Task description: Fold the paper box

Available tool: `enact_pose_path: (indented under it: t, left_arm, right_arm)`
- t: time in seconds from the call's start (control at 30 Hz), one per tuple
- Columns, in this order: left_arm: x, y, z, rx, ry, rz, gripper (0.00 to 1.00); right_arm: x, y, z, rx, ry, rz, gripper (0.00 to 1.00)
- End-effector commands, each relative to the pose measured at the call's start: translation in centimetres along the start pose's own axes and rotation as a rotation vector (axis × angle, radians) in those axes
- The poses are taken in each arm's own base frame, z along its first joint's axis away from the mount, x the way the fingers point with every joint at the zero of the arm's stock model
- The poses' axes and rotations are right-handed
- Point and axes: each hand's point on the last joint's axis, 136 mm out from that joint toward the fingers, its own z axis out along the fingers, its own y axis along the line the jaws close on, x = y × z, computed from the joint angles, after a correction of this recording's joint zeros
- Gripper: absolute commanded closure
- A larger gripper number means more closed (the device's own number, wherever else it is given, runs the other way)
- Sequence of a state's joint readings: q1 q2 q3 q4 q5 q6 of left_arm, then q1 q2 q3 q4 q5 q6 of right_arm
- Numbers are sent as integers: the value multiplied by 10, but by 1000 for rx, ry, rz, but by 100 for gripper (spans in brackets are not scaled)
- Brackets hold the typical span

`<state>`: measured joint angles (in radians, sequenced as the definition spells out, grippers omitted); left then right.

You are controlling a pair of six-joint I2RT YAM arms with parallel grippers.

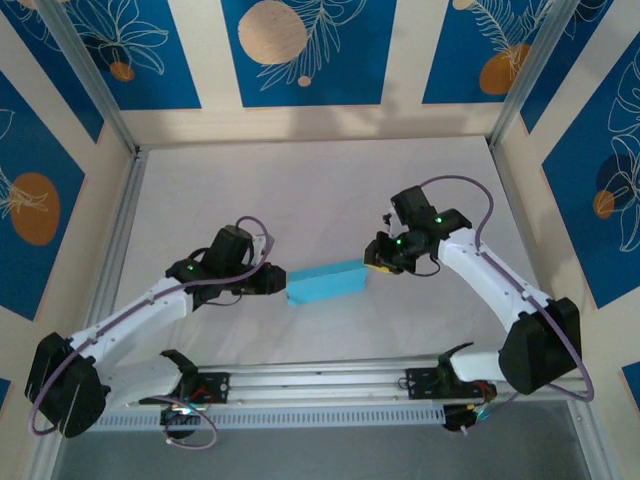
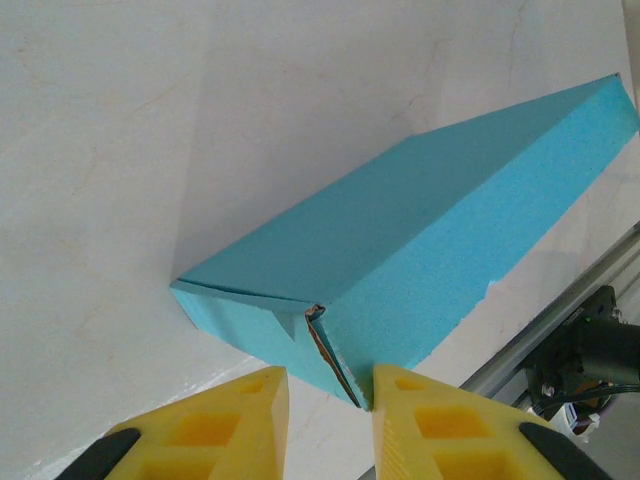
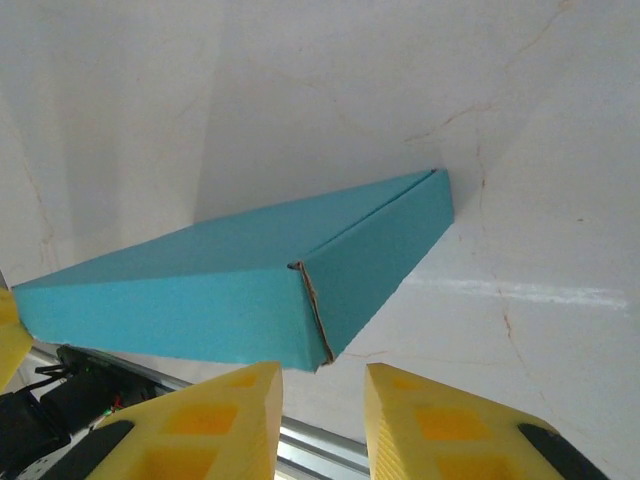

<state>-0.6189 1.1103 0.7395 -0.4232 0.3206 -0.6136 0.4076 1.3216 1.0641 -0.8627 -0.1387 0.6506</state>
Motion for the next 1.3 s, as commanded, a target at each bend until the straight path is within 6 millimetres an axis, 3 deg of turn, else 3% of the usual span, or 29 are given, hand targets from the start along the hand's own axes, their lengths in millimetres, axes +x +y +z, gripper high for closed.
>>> enact_pose_path:
  t: [0.0,0.4,0.7,1.0,1.27]
  left_arm:
    - [38,57,7,-221,131,-55,74]
    - [41,67,14,-266,157,-83,75]
    - [22,54,14,-235,106,-56,78]
    - [44,49,8,-218,143,4,79]
    - [60,45,0,-237,170,68,80]
  right_arm:
    - [-2,6,5,-17,18,-28,71]
    - [15,-34,33,131,78,10,77]
    - [22,-15,11,1,-34,-6,78]
    - [68,-26,17,36,-15,-68,79]
    - [82,-30,19,139,-84,-184,80]
